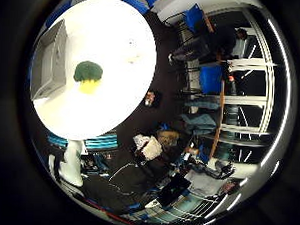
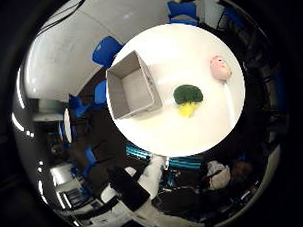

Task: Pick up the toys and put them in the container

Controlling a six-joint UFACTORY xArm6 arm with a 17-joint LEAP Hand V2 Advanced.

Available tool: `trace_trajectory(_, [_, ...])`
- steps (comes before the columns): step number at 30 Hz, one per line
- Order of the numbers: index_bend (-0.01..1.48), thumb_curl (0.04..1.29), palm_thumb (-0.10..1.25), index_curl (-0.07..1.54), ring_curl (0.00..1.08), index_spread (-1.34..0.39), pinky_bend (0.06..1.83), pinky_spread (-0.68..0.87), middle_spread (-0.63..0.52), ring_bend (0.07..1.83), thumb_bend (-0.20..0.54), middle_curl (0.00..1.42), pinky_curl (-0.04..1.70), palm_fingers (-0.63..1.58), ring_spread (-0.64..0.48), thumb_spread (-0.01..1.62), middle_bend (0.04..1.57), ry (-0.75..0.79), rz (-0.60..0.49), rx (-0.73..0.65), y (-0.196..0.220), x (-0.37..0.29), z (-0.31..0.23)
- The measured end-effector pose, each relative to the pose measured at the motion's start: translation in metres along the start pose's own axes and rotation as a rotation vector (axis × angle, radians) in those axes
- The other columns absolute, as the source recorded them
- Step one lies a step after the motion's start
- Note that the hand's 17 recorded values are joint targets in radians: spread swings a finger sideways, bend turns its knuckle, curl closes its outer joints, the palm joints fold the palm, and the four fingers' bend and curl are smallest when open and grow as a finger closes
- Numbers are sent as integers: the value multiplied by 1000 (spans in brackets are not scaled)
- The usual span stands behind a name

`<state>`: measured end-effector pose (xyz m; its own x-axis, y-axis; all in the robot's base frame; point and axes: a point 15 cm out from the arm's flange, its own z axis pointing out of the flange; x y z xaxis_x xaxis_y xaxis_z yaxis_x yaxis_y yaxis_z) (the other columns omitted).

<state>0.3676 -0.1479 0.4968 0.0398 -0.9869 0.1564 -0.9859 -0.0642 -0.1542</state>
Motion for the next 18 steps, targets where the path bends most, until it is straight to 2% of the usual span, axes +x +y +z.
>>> trace_trajectory(5, [160,252,210,265,257,-370,491,427,91,269,-23,313,302,31,235,1042,191,-9,32,14,-20,7,39])
trace_trajectory(9, [158,256,209,265,260,-371,490,435,97,269,-25,314,303,27,237,1034,192,-18,49,-1,-24,3,93])
trace_trajectory(18, [158,264,218,262,265,-364,491,437,102,269,-26,316,304,25,237,1017,193,-50,68,-64,-15,-19,201])
